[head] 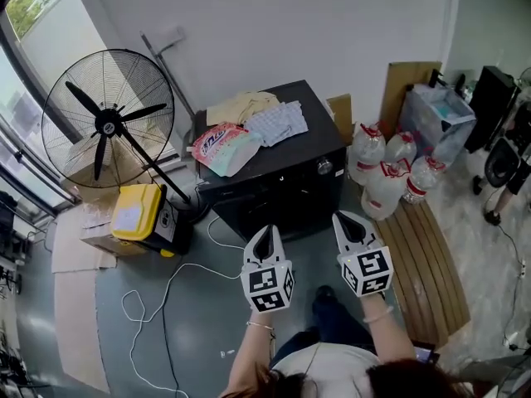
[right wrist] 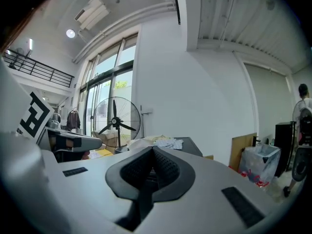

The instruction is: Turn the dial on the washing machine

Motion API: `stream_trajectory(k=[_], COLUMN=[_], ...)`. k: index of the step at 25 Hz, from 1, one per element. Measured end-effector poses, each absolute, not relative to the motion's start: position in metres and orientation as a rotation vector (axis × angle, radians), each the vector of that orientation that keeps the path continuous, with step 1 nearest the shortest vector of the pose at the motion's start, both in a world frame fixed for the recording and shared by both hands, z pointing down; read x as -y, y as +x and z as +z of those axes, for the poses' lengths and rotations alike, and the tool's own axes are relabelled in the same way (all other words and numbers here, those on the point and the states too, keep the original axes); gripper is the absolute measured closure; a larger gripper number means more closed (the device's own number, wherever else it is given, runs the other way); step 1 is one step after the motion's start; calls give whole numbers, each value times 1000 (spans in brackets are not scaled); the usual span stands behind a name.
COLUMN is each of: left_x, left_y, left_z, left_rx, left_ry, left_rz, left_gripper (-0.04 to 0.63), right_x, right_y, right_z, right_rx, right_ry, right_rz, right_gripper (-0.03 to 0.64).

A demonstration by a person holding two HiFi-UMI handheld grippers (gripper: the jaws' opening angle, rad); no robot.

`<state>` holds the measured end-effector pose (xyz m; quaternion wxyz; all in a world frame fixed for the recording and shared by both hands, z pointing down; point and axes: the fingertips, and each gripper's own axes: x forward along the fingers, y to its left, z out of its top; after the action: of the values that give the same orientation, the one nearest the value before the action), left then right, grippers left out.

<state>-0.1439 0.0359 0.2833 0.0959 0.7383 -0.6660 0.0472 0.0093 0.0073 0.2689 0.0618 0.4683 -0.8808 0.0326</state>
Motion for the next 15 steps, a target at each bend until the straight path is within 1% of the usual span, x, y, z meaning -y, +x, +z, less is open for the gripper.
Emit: stream_trajectory(k=[7, 15], left_x=[-78, -106], left_y=[-129, -106], left_z=[262, 240], left_rx=[1940, 1960], left_ry=[2236, 2256], left_rz=[108, 79], left_gripper=[578, 578], right_x=[-54, -81], right_y=[11, 19], right_z=[247, 230], right_rx=[2664, 2683], right_ry=[1389, 1333], right_rz=[30, -39], right_gripper=[591, 591])
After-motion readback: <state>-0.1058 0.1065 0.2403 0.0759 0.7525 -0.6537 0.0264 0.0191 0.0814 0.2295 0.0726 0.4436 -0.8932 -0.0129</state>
